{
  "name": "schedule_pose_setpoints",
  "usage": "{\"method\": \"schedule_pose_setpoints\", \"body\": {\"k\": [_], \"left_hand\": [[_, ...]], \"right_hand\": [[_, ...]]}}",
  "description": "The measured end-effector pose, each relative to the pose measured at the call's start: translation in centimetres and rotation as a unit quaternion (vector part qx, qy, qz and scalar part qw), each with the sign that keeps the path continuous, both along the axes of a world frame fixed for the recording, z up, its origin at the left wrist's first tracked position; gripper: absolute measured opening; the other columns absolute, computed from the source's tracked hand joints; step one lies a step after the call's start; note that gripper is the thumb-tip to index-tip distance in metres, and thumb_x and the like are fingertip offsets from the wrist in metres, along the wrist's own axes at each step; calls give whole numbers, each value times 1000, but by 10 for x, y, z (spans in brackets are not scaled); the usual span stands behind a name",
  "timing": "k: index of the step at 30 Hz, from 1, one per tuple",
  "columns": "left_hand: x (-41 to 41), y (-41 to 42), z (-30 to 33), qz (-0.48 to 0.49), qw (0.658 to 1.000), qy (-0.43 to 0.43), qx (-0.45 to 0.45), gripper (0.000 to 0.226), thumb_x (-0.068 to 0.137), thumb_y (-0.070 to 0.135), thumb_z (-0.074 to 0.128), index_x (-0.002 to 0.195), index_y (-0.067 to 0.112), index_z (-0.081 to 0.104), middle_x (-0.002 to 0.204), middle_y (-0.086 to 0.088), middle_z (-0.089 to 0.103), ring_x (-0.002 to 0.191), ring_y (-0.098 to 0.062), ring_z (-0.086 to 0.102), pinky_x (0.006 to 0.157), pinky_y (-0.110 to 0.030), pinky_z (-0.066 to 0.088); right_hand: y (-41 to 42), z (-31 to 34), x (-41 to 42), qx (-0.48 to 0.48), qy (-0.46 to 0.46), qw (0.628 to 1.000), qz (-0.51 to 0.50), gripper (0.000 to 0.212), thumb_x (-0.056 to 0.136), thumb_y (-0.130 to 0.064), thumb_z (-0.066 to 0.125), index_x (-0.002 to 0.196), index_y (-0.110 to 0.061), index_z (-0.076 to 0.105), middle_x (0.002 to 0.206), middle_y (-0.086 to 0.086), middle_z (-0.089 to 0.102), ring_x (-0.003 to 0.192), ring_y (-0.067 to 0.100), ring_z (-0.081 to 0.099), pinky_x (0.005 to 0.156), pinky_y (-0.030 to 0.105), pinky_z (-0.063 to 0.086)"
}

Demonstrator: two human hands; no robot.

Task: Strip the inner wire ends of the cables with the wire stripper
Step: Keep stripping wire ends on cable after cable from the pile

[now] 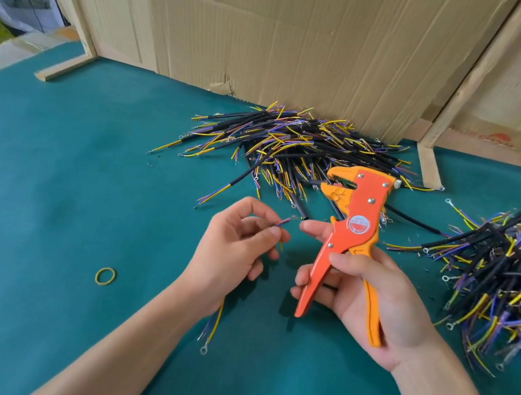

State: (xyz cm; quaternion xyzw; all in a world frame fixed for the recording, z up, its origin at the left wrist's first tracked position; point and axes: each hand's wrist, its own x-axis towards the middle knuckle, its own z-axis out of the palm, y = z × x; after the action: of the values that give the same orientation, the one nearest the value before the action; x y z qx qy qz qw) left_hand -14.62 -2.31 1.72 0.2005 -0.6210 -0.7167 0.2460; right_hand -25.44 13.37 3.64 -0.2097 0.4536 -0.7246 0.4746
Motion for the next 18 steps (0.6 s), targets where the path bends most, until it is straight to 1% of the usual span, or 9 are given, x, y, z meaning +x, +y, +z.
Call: {"method": "schedule_pose_setpoints", "body": {"k": [3, 5, 9, 13, 18], "left_hand": [[-1, 4, -3, -11, 997, -22, -67, 11, 96, 0, 62, 90, 9, 58, 77, -5, 69, 59, -15, 56, 38, -21, 38], [-1, 4, -3, -9, 996, -24, -81, 12, 95, 3, 65, 87, 10, 59, 73, -4, 68, 57, -15, 56, 36, -21, 37], [0, 4, -1, -8, 998, -21, -62, 13, 96, 5, 65, 86, 8, 57, 72, -3, 67, 55, -13, 53, 35, -20, 35], [0, 5, 2, -15, 999, -25, -27, 12, 97, 9, 64, 87, 9, 57, 75, -4, 67, 55, -12, 48, 37, -20, 29], [-2, 4, 3, 3, 999, -43, 15, 10, 97, 10, 61, 88, 10, 57, 75, -1, 67, 52, -10, 40, 39, -17, 27]], "right_hand": [[0, 0, 1, -5, 9, 1000, 23, 56, 75, -16, 72, 129, -3, 66, 92, 26, 54, 80, 36, 64, 78, 52, 57], [-2, -1, 3, 4, 20, 999, 36, 55, 75, -17, 73, 128, -4, 67, 88, 25, 56, 81, 38, 63, 78, 52, 56], [-2, -1, 5, 16, 24, 999, 39, 53, 75, -18, 74, 127, -7, 69, 81, 25, 59, 81, 38, 64, 78, 51, 56], [-2, -2, 4, 16, 25, 999, 43, 53, 76, -18, 73, 128, -7, 69, 86, 26, 59, 82, 38, 64, 78, 52, 56], [-2, -3, 4, 19, 32, 998, 47, 54, 76, -19, 73, 129, -9, 69, 83, 24, 60, 81, 39, 64, 79, 53, 56]]}}
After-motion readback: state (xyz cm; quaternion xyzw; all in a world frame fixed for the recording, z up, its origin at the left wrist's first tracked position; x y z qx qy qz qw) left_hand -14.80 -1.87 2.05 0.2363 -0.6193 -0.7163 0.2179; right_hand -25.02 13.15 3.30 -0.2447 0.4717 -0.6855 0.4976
